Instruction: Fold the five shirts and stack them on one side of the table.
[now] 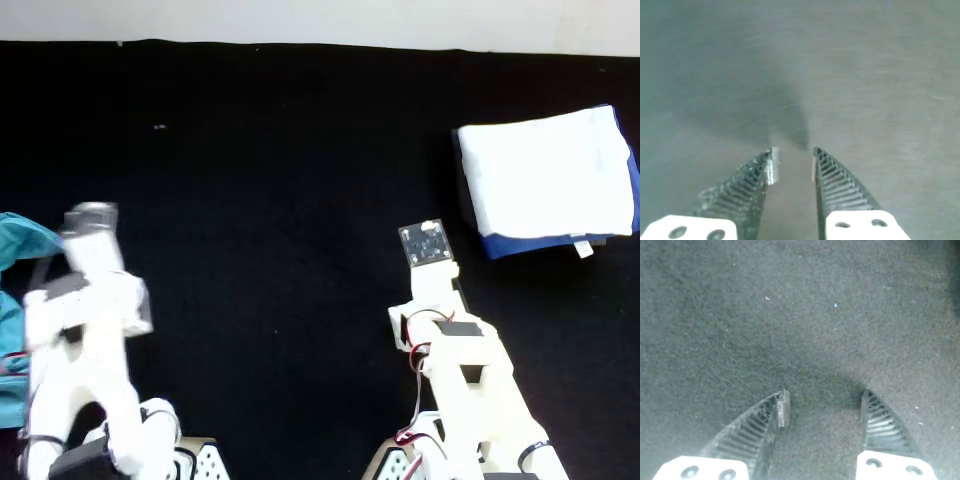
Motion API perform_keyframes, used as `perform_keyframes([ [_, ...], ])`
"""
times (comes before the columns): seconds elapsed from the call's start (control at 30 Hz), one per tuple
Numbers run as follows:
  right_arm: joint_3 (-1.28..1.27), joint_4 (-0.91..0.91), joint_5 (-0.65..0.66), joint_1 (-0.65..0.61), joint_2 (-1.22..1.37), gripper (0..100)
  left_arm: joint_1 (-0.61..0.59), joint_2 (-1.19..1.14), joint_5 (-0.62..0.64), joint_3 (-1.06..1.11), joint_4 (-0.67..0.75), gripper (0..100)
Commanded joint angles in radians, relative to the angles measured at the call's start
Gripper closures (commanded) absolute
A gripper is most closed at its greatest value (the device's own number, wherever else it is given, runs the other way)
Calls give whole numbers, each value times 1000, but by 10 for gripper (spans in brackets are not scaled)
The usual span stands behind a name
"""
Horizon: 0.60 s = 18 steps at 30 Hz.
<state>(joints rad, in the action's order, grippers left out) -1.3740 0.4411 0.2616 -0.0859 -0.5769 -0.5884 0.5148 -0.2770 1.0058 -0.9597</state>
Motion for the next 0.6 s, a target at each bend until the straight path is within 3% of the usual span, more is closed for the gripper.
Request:
perform_keyframes([
  [0.0, -1, -28, -6, 12, -1, 775, -186, 2, -20, -220, -172, 864],
  [0.17, 2, -28, -6, 12, 4, 775, -397, 2, -216, -363, -219, 788],
  [0.3, -1, -28, -6, 12, 1, 775, -556, 1, -367, -366, -137, 790],
  [0.47, 4, -28, -3, 12, 5, 775, -697, -99, -437, -378, -8, 787],
  [0.57, 4, -31, -2, 12, 7, 775, -748, -260, -459, -441, -3, 787],
])
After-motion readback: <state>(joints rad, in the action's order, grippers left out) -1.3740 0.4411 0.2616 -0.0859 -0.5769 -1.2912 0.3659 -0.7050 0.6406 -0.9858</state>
